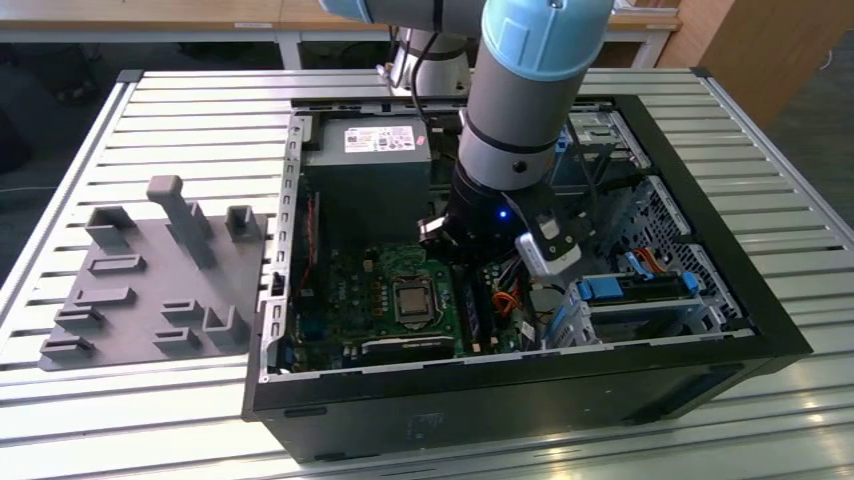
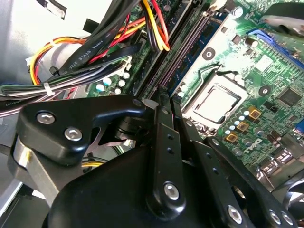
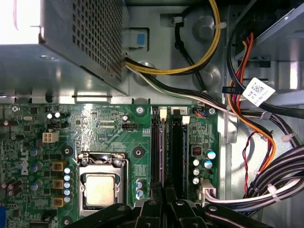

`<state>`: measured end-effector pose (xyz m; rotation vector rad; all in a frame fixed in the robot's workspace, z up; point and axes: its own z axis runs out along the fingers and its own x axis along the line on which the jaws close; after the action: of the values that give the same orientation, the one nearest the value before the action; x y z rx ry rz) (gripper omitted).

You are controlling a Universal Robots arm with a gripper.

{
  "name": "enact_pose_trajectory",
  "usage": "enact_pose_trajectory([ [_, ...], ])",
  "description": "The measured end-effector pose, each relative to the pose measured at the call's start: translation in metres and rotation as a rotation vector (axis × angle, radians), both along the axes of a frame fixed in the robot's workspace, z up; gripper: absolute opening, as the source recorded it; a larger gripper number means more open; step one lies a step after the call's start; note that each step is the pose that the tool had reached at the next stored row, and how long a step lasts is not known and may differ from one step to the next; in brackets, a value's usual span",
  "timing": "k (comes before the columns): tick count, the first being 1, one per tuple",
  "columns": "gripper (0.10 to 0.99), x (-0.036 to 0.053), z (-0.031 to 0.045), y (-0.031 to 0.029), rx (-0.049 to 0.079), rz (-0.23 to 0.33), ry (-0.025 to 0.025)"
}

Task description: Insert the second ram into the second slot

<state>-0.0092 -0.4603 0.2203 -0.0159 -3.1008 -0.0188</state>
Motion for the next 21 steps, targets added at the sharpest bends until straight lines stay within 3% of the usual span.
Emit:
enact_pose_trajectory([
  [21, 0.137, 0.0027, 0.0018, 0.0000, 0.000, -0.008, 0.0022],
])
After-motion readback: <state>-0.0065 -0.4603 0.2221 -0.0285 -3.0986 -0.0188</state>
